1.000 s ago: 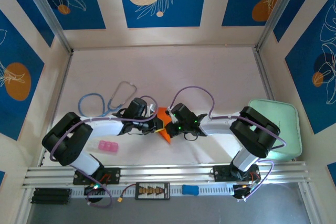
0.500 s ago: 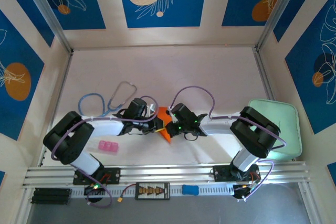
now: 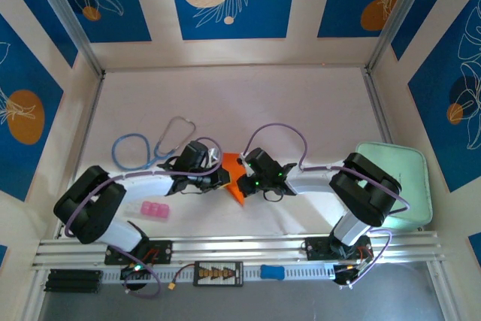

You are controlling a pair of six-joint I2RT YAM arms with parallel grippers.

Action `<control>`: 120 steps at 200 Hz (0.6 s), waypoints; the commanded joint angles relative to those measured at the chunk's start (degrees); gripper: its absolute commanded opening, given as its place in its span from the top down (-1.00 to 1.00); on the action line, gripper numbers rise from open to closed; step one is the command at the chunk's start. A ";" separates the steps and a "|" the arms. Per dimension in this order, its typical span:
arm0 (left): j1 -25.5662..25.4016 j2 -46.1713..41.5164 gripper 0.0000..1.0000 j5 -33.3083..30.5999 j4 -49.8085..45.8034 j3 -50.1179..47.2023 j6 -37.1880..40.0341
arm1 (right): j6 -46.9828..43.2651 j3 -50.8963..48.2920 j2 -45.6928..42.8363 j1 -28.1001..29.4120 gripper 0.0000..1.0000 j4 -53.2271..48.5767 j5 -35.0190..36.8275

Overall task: Fold a paper plane with a square sheet of paper (pick it up from the middle)
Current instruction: Third fold the triangle at the center of the table.

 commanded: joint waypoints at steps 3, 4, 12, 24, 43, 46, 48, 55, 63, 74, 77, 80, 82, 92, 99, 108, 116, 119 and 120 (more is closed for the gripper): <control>0.08 1.11 0.89 0.13 -0.44 1.58 -0.06 | -0.04 -1.46 -0.18 0.55 1.00 -2.65 -0.48; 0.09 1.11 0.89 0.14 -0.44 1.61 -0.01 | -0.04 -1.47 -0.19 0.58 1.00 -2.61 -0.47; 0.07 1.18 0.89 0.26 -0.37 1.83 0.10 | -0.05 -1.48 -0.27 0.60 1.00 -2.65 -0.47; 0.10 1.48 0.88 0.72 -0.28 2.07 0.18 | -0.03 -1.46 -0.36 0.58 1.00 -2.69 -0.47; 0.08 2.70 0.87 1.60 -0.42 2.80 0.51 | 0.05 -1.48 -0.47 0.58 1.00 -2.52 -0.53; 0.07 2.87 0.87 1.66 -0.40 2.84 0.44 | 0.07 -1.46 -0.47 0.58 1.00 -2.47 -0.54; 0.10 2.94 0.87 1.65 -0.37 2.90 0.47 | 0.05 -1.48 -0.47 0.60 1.00 -2.46 -0.55; 0.07 3.38 0.88 1.65 -0.44 2.93 0.46 | 0.02 -1.46 -0.40 0.66 1.00 -2.39 -0.62; 0.11 3.66 0.88 1.71 -0.74 3.02 0.43 | 0.07 -1.43 -0.44 0.69 1.00 -2.39 -0.68; 0.05 4.14 0.88 1.82 -1.01 3.17 0.55 | 0.05 -1.43 -0.38 0.66 1.00 -2.37 -0.68; 0.03 4.21 0.88 1.87 -1.12 3.24 0.56 | 0.05 -1.48 -0.38 0.68 1.00 -2.39 -0.73; 0.07 4.39 0.88 1.90 -1.32 3.22 0.55 | 0.05 -1.46 -0.38 0.67 1.00 -2.30 -0.73; 0.03 4.44 0.88 1.90 -1.38 3.22 0.60 | 0.05 -1.41 -0.38 0.69 1.00 -2.30 -0.69; 0.09 4.70 0.88 1.84 -1.86 3.43 0.85 | 0.05 -1.47 -0.31 0.69 1.00 -2.14 -0.73; 0.10 4.88 0.88 1.75 -2.27 3.60 0.95 | 0.14 -1.46 -0.29 0.68 1.00 -2.13 -0.81; 0.06 5.22 0.88 1.66 -2.78 3.87 1.27 | 0.07 -1.40 -0.21 0.68 1.00 -2.18 -0.91; 0.08 5.53 0.88 1.81 -2.90 4.09 1.43 | 0.05 -1.39 -0.20 0.69 1.00 -2.19 -0.91; 0.08 5.66 0.88 1.89 -2.90 4.16 1.45 | 0.05 -1.39 -0.20 0.69 1.00 -2.22 -0.86; 0.05 5.67 0.88 1.94 -2.90 4.21 1.49 | 0.05 -1.39 -0.20 0.65 1.00 -2.26 -0.89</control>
